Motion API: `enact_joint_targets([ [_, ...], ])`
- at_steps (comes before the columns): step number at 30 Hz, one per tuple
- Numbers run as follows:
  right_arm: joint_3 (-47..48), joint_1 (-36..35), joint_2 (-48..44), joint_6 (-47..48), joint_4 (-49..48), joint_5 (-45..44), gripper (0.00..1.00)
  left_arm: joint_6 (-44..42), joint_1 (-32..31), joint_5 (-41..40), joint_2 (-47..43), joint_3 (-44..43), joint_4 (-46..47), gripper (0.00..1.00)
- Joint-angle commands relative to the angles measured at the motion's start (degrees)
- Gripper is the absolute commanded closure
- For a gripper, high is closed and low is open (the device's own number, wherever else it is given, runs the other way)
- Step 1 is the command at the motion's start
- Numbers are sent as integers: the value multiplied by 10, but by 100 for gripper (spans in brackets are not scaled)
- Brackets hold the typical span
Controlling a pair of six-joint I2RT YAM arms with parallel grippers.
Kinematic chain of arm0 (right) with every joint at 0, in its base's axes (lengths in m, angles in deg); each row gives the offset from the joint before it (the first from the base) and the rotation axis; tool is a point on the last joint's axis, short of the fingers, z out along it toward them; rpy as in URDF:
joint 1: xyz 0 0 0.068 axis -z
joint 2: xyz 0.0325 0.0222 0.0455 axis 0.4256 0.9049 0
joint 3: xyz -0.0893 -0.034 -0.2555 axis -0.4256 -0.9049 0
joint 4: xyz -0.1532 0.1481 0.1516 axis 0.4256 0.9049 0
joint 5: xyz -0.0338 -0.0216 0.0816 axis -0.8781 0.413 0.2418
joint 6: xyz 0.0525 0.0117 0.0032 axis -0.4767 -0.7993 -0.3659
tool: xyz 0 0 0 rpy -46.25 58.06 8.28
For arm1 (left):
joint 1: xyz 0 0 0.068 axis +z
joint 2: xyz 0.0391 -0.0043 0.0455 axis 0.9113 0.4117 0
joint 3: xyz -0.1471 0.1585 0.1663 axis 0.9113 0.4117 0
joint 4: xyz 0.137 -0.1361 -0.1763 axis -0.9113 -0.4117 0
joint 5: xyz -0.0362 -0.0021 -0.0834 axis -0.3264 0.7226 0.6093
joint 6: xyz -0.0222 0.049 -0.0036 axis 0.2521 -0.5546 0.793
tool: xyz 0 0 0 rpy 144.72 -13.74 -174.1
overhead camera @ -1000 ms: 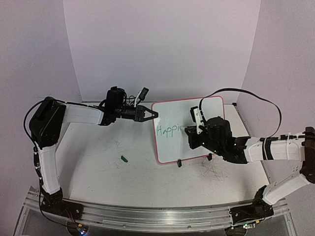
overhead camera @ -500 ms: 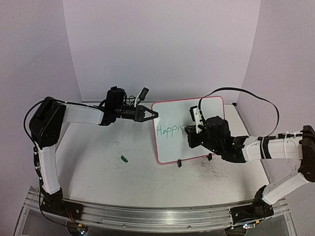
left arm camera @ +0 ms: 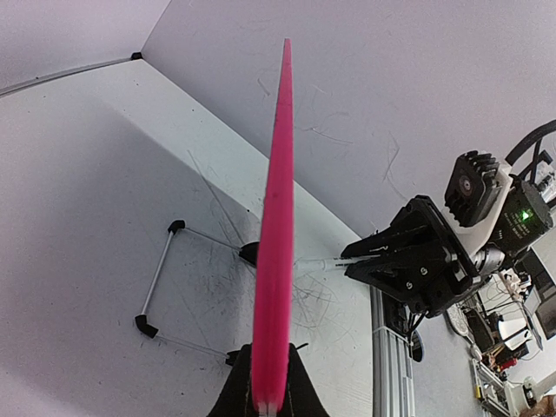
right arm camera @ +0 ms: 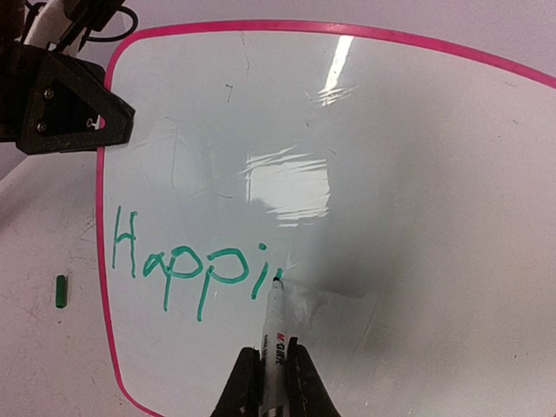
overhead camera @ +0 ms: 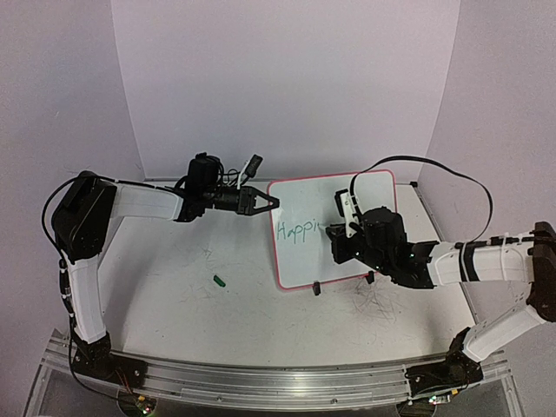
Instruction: Write a sentence on the whiteboard
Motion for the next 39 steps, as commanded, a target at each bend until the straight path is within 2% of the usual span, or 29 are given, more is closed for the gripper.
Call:
enact_joint_targets([
  [1,-11,-2,-15,-14,8,2,100,-11,-19,0,0,-2,-15,100],
  [18,-15,-7,-16,-22,13,9,100,-11,-20,-1,-1,-1,-15,100],
  [39,20,-5,12,-6,-31,-34,100,-13,-20,-1,-5,2,-15,100],
])
